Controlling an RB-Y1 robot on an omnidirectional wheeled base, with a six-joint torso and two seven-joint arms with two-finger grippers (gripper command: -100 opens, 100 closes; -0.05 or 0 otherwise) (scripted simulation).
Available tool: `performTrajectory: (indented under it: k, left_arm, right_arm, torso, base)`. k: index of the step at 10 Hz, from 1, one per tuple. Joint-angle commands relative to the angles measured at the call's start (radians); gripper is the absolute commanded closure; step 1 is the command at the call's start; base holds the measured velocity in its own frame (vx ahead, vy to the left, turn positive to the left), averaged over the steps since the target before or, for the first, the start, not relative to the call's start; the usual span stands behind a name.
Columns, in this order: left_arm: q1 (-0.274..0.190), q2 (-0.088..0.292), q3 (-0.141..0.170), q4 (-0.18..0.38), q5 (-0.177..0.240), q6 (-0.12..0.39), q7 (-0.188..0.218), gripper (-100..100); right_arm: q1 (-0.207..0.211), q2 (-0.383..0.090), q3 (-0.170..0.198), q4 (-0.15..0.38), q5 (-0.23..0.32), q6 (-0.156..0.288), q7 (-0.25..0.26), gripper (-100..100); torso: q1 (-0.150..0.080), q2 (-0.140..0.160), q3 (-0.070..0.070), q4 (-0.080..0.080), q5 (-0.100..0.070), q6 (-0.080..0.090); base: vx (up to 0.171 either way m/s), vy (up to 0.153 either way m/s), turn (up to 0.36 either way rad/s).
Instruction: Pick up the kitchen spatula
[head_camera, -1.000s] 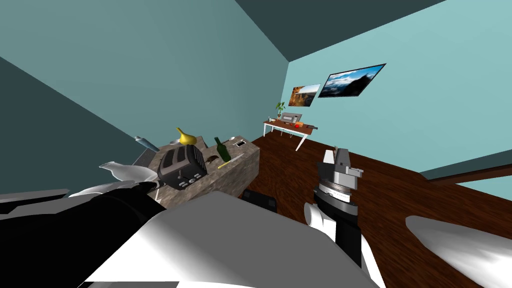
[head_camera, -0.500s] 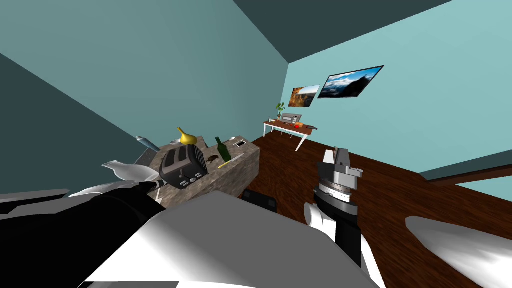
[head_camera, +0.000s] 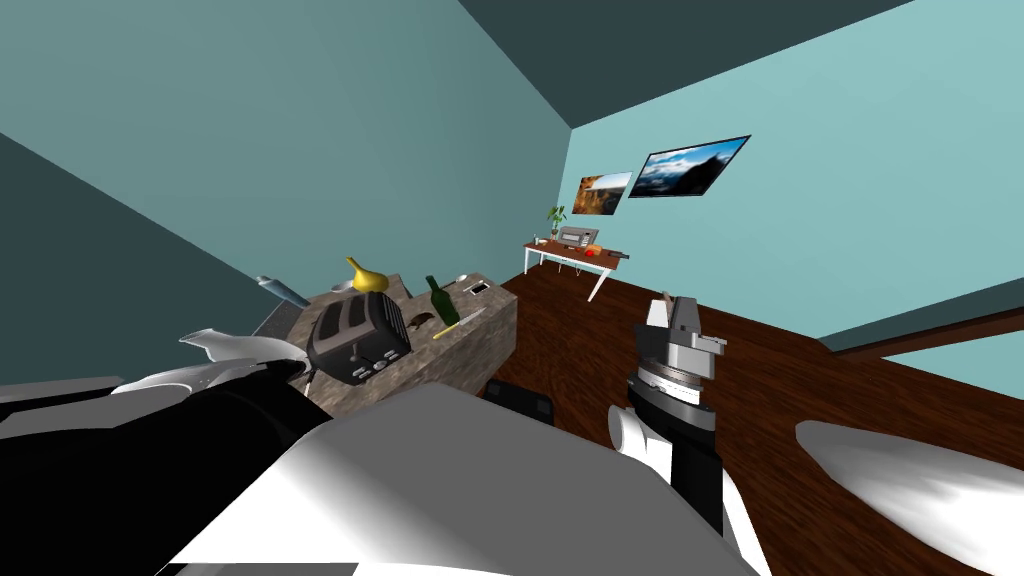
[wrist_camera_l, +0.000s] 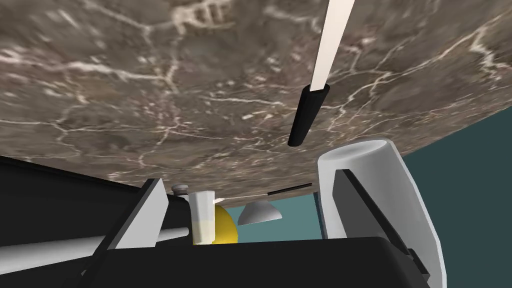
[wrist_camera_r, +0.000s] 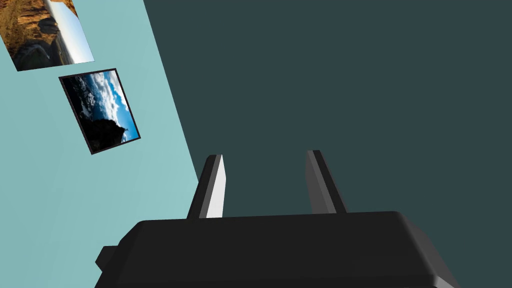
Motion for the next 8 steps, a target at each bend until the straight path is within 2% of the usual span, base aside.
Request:
performTrajectory:
  k: [1, 5, 6, 8]
  left_arm:
    - [0.017, -0.003, 0.025, 0.016, -0.041, -0.036, 0.037, -100]
    - [0.065, -0.01, 0.093, 0.06, -0.162, -0.138, 0.147, -100]
    - [0.065, -0.01, 0.093, 0.06, -0.171, -0.138, 0.149, -100]
    - [0.093, -0.017, 0.13, 0.085, -0.239, -0.197, 0.211, -100]
  right_arm:
    - [0.0, 0.0, 0.0, 0.0, 0.0, 0.0, 0.0, 0]
    - [0.0, 0.0, 0.0, 0.0, 0.0, 0.0, 0.0, 0]
    - [0.0, 0.0, 0.0, 0.0, 0.0, 0.0, 0.0, 0]
    - [0.0, 0.0, 0.0, 0.0, 0.0, 0.0, 0.0, 0]
  torso:
    - [0.0, 0.0, 0.0, 0.0, 0.0, 0.0]
    - [0.0, 0.0, 0.0, 0.0, -0.001, 0.001]
    - [0.0, -0.001, 0.0, 0.0, -0.001, 0.002]
    - [-0.001, -0.002, -0.001, 0.0, -0.001, 0.003]
  base:
    - [0.016, 0.001, -0.084]
    - [0.014, 0.009, -0.092]
    - [0.011, 0.015, -0.039]
    - [0.009, 0.012, -0.091]
